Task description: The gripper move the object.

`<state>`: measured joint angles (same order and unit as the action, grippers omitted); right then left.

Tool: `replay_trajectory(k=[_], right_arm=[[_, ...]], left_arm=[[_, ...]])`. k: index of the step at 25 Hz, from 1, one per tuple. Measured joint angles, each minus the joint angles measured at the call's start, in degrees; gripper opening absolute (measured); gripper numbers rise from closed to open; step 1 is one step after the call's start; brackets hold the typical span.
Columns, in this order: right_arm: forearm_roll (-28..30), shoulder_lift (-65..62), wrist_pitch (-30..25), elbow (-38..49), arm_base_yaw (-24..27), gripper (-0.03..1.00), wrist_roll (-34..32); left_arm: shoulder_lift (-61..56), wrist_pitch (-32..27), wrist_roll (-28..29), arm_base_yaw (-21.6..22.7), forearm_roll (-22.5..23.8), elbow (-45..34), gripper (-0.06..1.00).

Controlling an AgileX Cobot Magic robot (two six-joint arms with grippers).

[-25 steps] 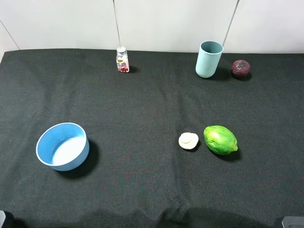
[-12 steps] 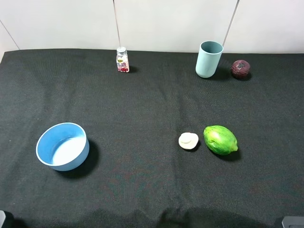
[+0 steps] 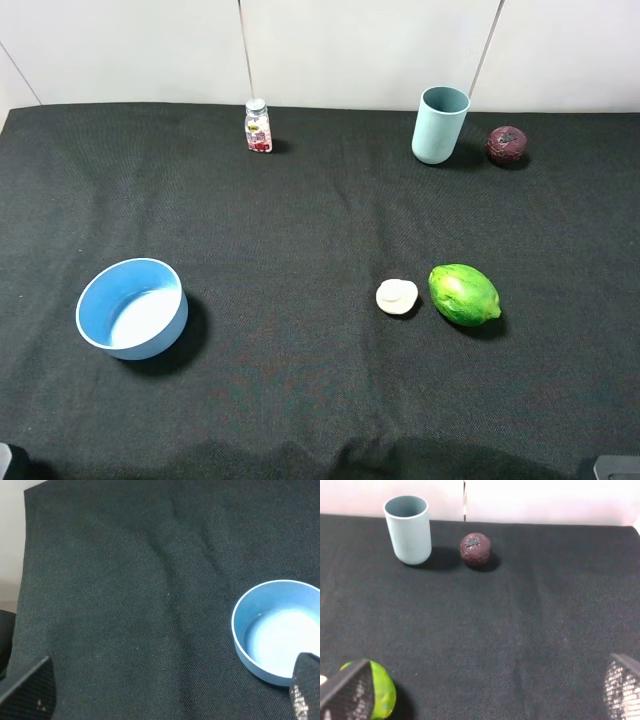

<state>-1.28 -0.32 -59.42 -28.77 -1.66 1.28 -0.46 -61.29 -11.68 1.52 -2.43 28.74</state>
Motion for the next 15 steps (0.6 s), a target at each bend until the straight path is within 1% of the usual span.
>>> replay_trajectory(k=[15], right_arm=[[0.6, 0.0, 0.7, 0.1, 0.0, 0.69, -0.1]], left_arm=[[0.0, 0.0, 0.0, 0.0, 0.0, 0.0, 0.99]])
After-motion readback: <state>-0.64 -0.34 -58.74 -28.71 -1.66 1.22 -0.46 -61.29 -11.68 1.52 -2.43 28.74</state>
